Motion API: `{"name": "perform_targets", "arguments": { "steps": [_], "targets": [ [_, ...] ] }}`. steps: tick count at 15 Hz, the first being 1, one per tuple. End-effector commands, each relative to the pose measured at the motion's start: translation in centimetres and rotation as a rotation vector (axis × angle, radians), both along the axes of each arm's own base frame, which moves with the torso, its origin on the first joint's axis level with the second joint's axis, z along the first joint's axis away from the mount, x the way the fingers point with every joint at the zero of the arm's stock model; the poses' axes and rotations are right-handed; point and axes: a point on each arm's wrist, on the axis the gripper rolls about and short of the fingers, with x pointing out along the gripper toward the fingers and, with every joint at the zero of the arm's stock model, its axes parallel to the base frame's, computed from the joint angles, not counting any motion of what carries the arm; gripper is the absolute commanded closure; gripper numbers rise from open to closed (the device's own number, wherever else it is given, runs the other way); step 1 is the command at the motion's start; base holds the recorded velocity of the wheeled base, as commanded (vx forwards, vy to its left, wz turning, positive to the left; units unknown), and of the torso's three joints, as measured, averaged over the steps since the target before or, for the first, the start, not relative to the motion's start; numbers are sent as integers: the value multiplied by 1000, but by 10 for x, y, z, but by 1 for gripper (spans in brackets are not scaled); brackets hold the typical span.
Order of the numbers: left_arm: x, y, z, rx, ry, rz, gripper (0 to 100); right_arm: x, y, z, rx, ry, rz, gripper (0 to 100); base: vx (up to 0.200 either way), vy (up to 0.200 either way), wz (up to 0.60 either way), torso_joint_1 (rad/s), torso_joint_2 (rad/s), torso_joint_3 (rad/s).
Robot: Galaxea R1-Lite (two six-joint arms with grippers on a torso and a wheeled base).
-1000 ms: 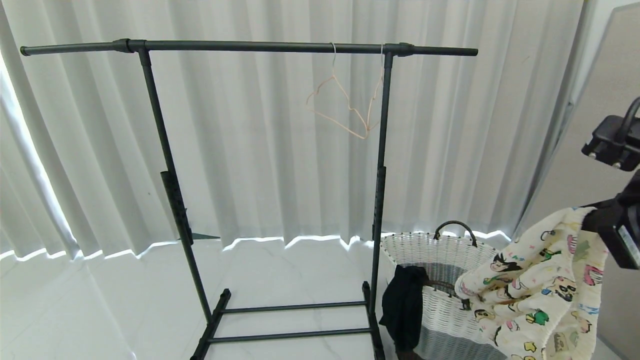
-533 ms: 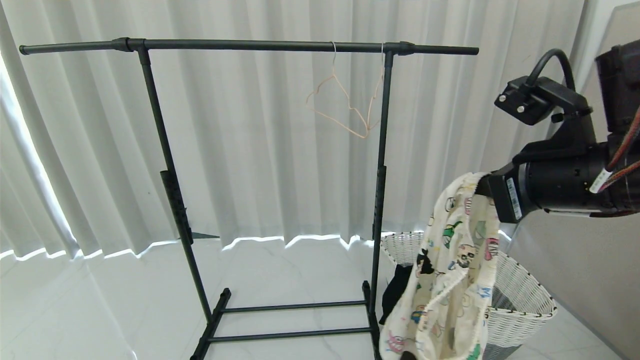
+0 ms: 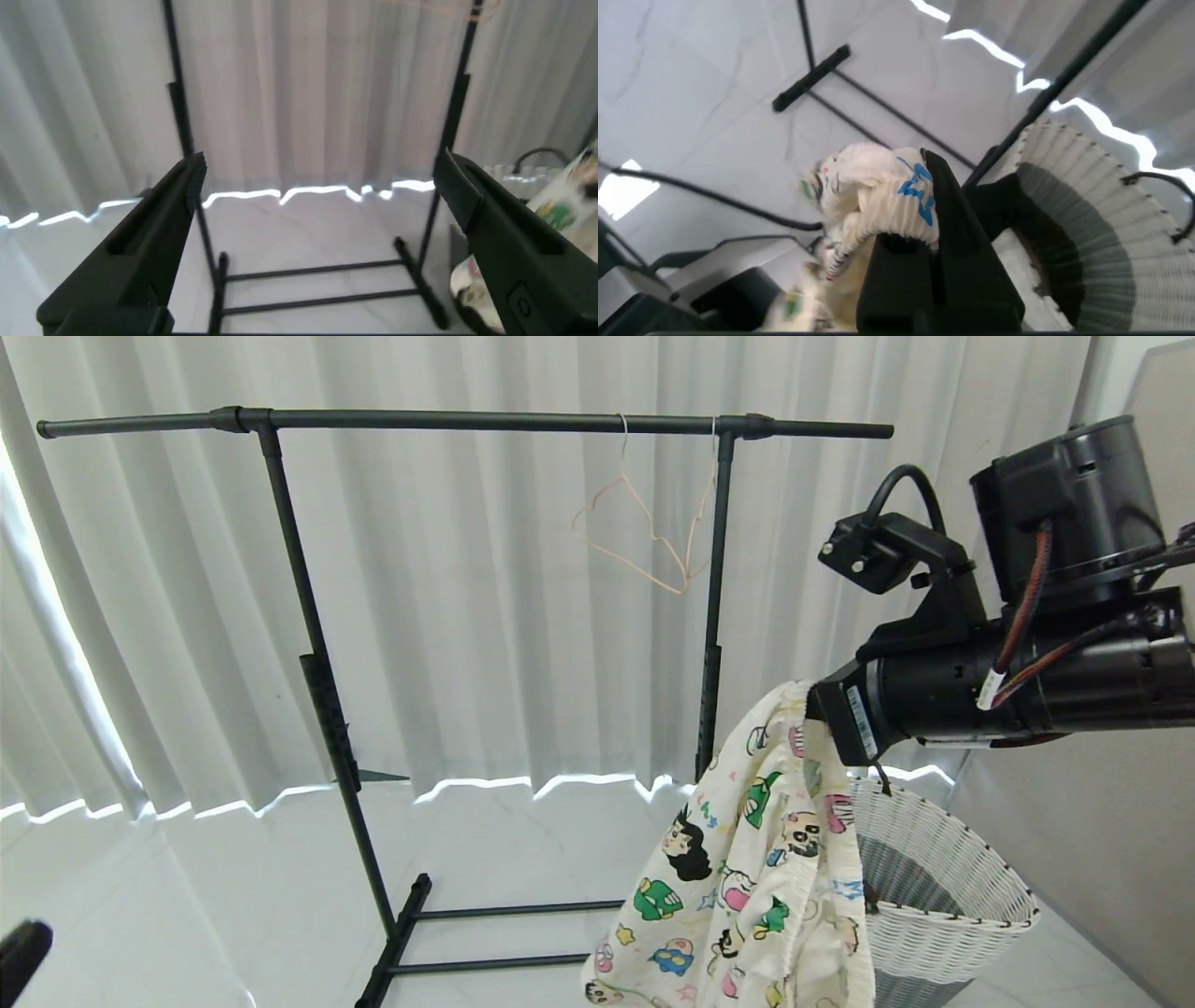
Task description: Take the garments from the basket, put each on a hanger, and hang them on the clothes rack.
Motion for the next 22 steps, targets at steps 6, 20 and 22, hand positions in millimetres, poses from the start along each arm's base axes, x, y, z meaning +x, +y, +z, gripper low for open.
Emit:
{"name": "perform_targets", "arguments": {
  "steps": [6,20,22],
  "targets": [
    [166,-129,48,-110,420,-400,0,16,34,-9,5,-7,42,100,0,0,0,0,0,0],
    [156,-202,-42,-104,783,-587,0,3,67,2,43,-41,138,100,0,0,0,0,0,0],
    [166,-212,-56,-103,793,-542,0,2,67,3,46,-44,140,100,0,0,0,0,0,0]
  ]
}}
